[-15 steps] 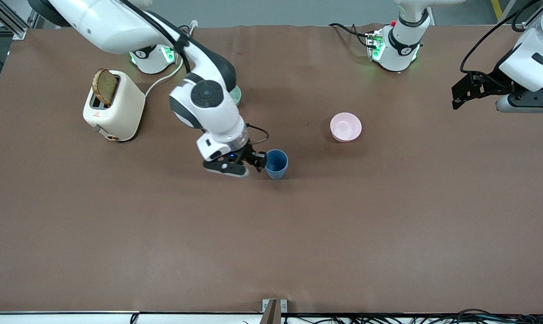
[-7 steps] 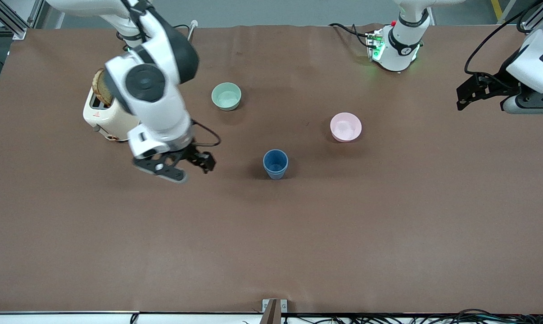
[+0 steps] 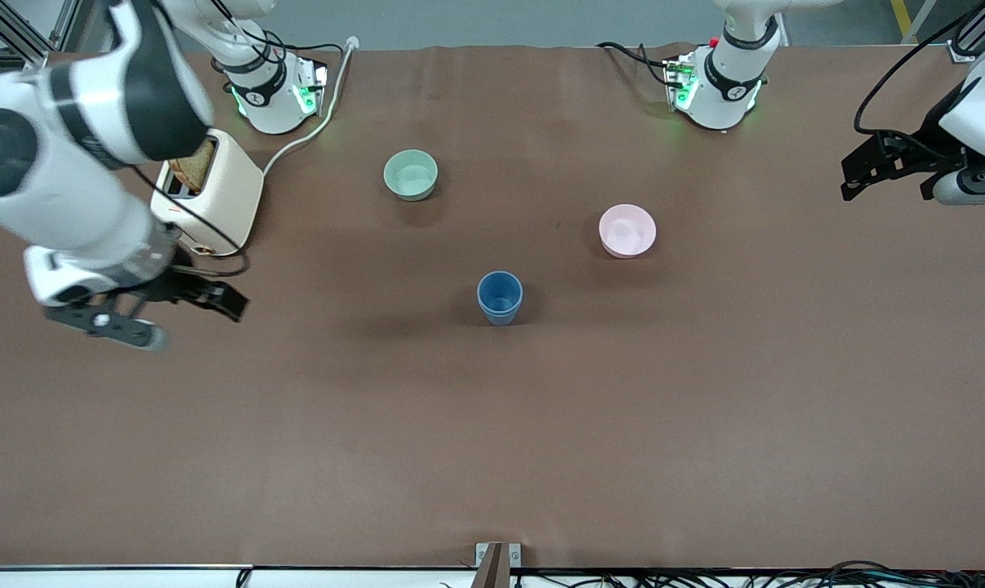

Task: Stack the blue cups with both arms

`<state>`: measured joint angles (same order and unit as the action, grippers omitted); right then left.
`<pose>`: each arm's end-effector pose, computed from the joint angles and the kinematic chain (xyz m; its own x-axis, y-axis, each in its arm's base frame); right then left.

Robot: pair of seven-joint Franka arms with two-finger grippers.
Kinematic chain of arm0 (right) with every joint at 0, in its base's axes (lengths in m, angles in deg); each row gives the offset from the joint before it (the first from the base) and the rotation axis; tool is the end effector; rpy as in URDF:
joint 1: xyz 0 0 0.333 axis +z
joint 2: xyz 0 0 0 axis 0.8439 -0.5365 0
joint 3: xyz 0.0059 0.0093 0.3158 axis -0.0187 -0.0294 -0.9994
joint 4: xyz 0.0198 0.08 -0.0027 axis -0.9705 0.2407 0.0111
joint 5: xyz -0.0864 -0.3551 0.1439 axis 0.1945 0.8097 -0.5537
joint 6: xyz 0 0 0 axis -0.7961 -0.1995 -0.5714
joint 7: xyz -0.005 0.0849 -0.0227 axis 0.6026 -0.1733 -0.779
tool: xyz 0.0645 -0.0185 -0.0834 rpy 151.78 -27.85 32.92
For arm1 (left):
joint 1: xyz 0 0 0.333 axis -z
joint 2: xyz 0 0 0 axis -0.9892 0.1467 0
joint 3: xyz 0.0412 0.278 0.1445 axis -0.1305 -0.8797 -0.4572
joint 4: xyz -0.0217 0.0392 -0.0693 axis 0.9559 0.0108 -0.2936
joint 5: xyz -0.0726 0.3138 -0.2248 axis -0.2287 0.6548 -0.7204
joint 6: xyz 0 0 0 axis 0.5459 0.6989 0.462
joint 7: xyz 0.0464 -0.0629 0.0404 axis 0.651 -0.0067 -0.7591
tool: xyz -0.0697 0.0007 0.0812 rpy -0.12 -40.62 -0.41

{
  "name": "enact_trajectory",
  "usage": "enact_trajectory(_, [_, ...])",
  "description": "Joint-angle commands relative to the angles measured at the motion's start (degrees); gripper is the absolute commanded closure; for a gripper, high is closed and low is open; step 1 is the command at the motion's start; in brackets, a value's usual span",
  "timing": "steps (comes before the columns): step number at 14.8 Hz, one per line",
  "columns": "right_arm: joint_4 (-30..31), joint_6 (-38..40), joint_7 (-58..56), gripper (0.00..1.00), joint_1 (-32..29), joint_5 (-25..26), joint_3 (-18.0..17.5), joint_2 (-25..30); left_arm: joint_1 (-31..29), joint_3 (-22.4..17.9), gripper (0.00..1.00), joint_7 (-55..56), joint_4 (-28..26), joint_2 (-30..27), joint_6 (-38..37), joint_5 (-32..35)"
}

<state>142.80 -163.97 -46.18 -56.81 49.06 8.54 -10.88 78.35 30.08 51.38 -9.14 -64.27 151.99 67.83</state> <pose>0.6233 0.0986 0.5510 0.9647 -0.2610 0.0341 -0.2622 -0.9644 0.0359 0.5335 -0.0706 0.6585 0.9997 -0.0256 0.0023 -0.0256 -0.9994 -0.0224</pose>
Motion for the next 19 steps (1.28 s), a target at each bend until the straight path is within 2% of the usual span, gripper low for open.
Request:
enact_trajectory(1, [1.7,4.0,-8.4,0.0,-1.5,-2.7,3.8,5.4,-0.4,0.0,0.0,0.0,0.6,-0.5,-0.8,-0.8])
enact_trajectory(6, [1.6,9.8,-18.1,0.0,-6.4,-2.9,4.1,11.3,-0.3,0.0,0.0,0.0,0.4,-0.5,-0.9,-0.6])
enact_trajectory(8, [1.3,13.2,-20.9,0.0,-5.9,-3.3,6.4,12.0,-0.4,0.0,0.0,-0.5,0.5,-0.3,-0.9,-0.4])
enact_trajectory(11, [1.2,15.6,-26.0,0.0,-5.3,-6.2,10.0,13.3,-0.4,0.0,0.0,-0.5,0.8,-0.2,-0.9,-0.2])
enact_trajectory(13, [0.8,15.7,-31.1,0.0,-5.4,-6.2,11.7,13.4,-0.4,0.0,0.0,-0.5,0.8,-0.2,-0.9,-0.2])
enact_trajectory(19, [1.0,16.9,-32.4,0.0,-5.8,-5.8,11.7,13.8,-0.4,0.0,0.0,-0.7,0.8,-0.2,-0.9,-0.1])
